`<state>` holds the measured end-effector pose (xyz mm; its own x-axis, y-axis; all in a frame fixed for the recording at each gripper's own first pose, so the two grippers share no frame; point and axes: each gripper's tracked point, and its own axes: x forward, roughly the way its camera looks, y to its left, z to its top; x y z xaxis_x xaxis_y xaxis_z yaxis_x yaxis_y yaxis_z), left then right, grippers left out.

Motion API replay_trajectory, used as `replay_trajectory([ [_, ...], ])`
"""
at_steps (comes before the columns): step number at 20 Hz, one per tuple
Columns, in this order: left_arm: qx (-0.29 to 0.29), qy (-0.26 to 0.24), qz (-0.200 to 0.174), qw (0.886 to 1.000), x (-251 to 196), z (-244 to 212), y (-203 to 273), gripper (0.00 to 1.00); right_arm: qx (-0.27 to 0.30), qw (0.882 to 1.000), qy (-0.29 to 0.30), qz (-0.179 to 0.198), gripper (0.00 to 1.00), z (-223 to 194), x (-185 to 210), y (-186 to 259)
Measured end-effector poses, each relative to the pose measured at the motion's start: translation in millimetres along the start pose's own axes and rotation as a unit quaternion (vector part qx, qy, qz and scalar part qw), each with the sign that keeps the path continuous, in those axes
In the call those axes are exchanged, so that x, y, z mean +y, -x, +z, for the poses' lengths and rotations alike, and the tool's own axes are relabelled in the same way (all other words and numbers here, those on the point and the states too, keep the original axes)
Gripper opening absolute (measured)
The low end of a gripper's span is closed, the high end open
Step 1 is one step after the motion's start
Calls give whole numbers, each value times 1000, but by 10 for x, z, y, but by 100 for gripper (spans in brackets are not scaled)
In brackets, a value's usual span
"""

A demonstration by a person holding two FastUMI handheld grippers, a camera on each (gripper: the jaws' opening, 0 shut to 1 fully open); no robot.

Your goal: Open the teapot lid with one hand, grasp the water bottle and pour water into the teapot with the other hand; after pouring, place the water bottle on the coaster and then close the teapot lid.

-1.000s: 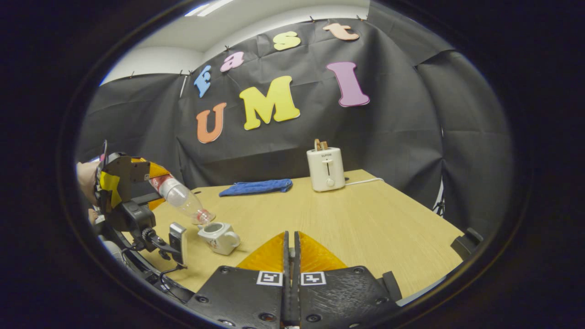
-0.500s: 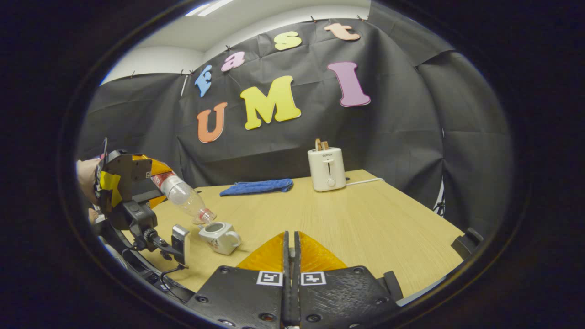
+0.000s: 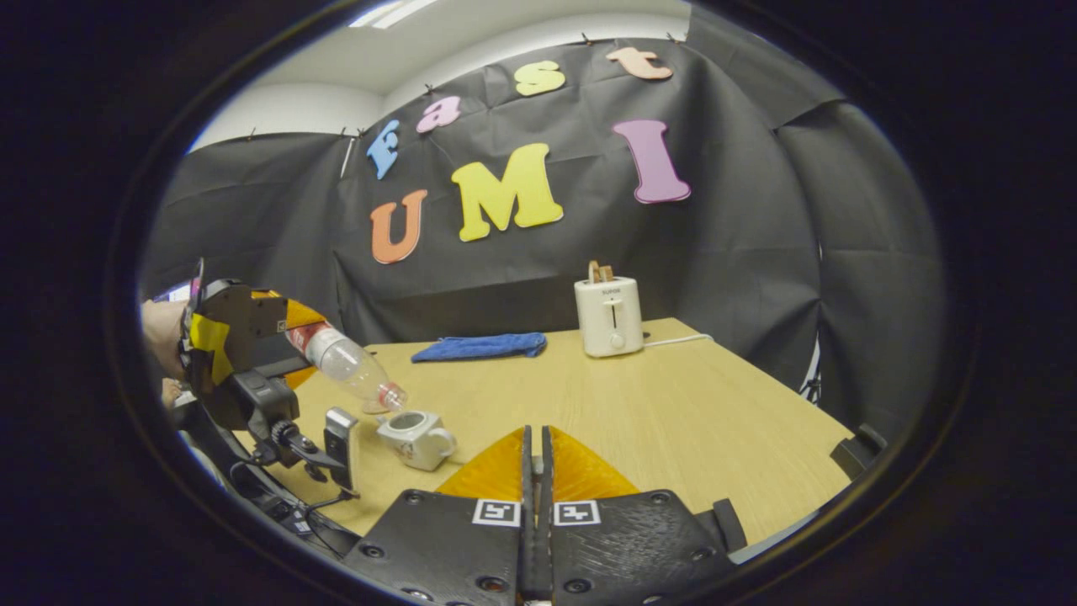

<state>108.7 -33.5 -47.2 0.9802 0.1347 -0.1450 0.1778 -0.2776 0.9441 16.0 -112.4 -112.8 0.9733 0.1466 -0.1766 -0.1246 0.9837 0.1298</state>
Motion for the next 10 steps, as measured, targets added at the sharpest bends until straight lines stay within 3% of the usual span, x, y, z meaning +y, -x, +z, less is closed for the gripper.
replay_trajectory([
  [2,-4,67,-6,998,-111,-43,18,74,2,1000,-1,-1,2,3,27,18],
  [3,-5,107,-12,994,-176,-67,14,70,4,1000,0,-1,0,10,44,22],
  [5,-5,205,-40,978,-387,-99,-5,70,1,1000,5,-2,0,59,94,42],
  [8,-11,352,-90,931,-693,-40,63,71,-4,1000,19,5,2,150,238,66],
  [10,-16,443,-79,893,-688,-64,127,71,-10,1000,22,8,0,214,306,93],
])
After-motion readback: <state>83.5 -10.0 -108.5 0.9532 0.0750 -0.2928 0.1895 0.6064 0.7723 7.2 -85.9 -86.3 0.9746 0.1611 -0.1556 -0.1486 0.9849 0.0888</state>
